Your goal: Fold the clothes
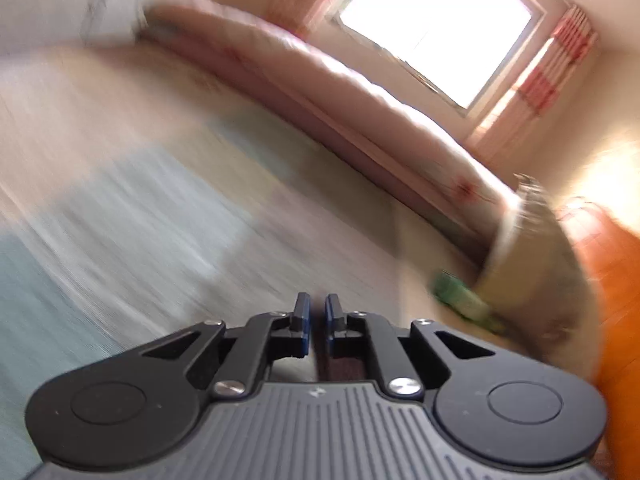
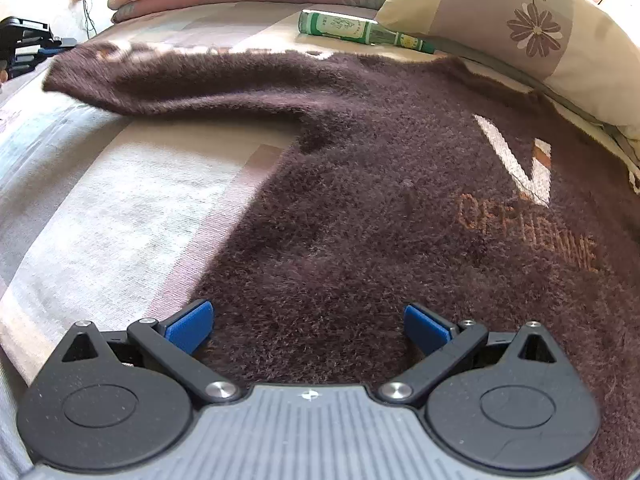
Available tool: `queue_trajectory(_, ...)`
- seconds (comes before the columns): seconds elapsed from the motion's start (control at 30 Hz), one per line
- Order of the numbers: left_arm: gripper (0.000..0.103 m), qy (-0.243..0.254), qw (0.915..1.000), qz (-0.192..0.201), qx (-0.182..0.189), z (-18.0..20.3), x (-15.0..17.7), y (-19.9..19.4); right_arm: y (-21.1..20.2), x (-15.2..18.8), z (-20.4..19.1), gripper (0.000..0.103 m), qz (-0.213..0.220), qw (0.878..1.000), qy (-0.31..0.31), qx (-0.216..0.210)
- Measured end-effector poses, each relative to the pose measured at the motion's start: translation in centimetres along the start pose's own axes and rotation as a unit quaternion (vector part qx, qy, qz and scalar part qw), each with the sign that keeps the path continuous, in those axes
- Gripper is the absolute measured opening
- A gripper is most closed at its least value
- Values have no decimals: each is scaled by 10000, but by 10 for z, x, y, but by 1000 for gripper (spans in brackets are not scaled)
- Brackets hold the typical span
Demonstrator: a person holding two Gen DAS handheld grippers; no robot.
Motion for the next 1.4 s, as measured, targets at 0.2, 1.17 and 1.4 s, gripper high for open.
queue_trajectory(0.2,30,641,9969,-315,341,59,3,17,1,0,0,103,2,10000,17,-43)
queue_trajectory(1.17,55,-607,9735,-1782,1302,109,77,102,-30,12,71,103,333,9970,698,-94)
queue_trajectory(1.4,56,-490,9852,-1620,264,63,67,64,-49,12,65,103,492,9966,644,-144)
Point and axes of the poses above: each gripper's, at about its wrist camera, not at the fingertips, and y roughly the way its jaws point, z to its right, x to its underside, the point moved 3 cm from there along y, roughly the way its jaws point, and after that the axes turned 9 degrees about y, right-handed, at the moved point
